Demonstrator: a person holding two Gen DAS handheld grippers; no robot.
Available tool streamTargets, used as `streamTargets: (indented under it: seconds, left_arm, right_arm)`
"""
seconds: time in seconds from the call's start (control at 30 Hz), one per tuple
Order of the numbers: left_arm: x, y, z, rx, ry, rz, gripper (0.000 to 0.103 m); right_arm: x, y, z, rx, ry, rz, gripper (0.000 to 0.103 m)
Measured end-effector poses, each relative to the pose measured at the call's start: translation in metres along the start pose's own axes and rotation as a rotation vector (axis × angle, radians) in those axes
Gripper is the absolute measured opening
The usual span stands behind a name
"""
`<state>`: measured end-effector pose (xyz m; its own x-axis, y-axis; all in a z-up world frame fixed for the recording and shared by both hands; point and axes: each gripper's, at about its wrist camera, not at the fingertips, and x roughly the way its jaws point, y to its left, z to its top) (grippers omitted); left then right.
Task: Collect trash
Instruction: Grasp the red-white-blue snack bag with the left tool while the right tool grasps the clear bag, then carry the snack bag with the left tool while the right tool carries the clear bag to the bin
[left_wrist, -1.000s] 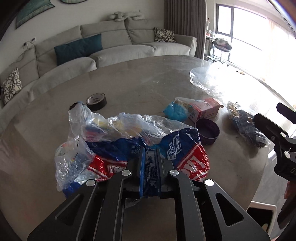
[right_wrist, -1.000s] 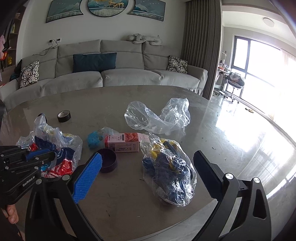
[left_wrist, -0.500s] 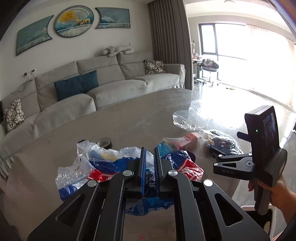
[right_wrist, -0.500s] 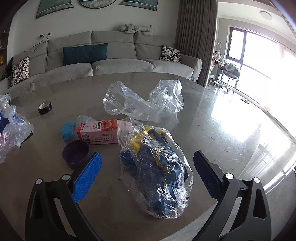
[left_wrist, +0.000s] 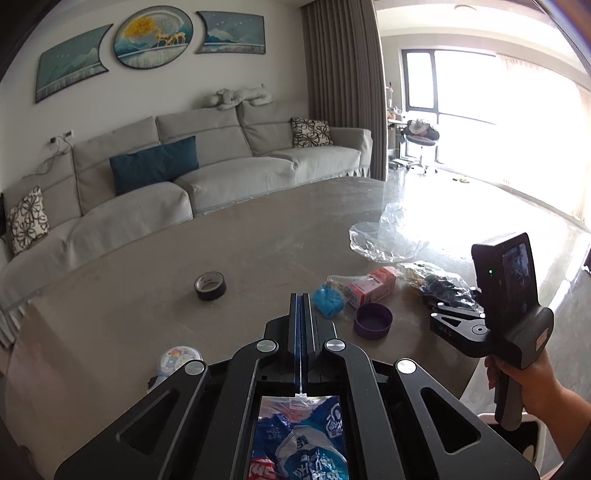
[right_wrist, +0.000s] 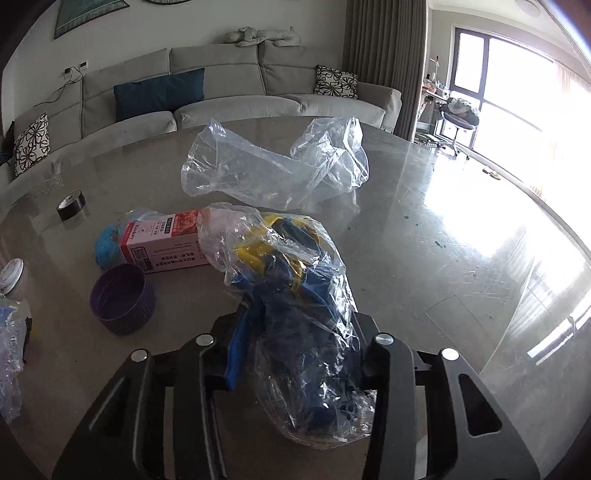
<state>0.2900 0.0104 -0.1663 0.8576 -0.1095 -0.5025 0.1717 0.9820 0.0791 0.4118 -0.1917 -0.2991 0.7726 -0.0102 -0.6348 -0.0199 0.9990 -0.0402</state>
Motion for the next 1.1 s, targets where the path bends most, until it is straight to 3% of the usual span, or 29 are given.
streamTargets:
  seconds: [0.07,0.13,0.37,0.53,0.6,0.63,0.67,0.73,0.83,1.1]
  left_arm:
    - [-0.001,0.0,-0.001,-0.008,0.003,-0.006,0.0]
    - [0.0,0.001,-0.004,-0.017,0.02,-0.021,0.0]
    - [0.007,0.006,-0.026,-0.095,0.12,-0.015,0.0]
    - [0.009,-0.003,-0.048,-0.057,0.179,-0.001,0.002]
    - [0.003,-0.007,-0.049,-0.03,0.172,-0.008,0.029]
    - [-0.001,-0.009,-0.05,-0.021,0.154,-0.029,0.069]
    - [-0.008,-0.011,-0.049,-0.017,0.114,-0.022,0.096]
    - [-0.026,-0.019,-0.048,0.009,0.011,-0.02,0.098]
    - [-0.03,-0.039,-0.05,0.111,-0.025,0.031,0.098]
    - [0.027,-0.048,-0.07,0.124,0.165,0.142,0.098]
  right_arm:
    - [-0.005,0.0,0.003,0.001,0.003,0.01,0.018]
    - [-0.013,0.003,0.004,-0.02,-0.009,-0.013,0.016]
    - [-0.068,0.004,-0.002,-0.04,-0.091,-0.001,0.014]
    - [-0.104,0.005,-0.008,-0.067,-0.129,-0.008,0.014]
    - [-0.114,0.006,-0.01,-0.079,-0.14,-0.019,0.014]
    - [-0.118,0.006,-0.012,-0.085,-0.144,-0.026,0.014]
    - [-0.121,0.006,-0.013,-0.088,-0.146,-0.033,0.014]
    - [-0.126,0.005,-0.014,-0.081,-0.146,-0.038,0.014]
    - [-0.135,0.001,-0.015,-0.068,-0.152,-0.049,0.014]
    - [-0.161,0.001,-0.01,-0.074,-0.192,-0.061,0.014]
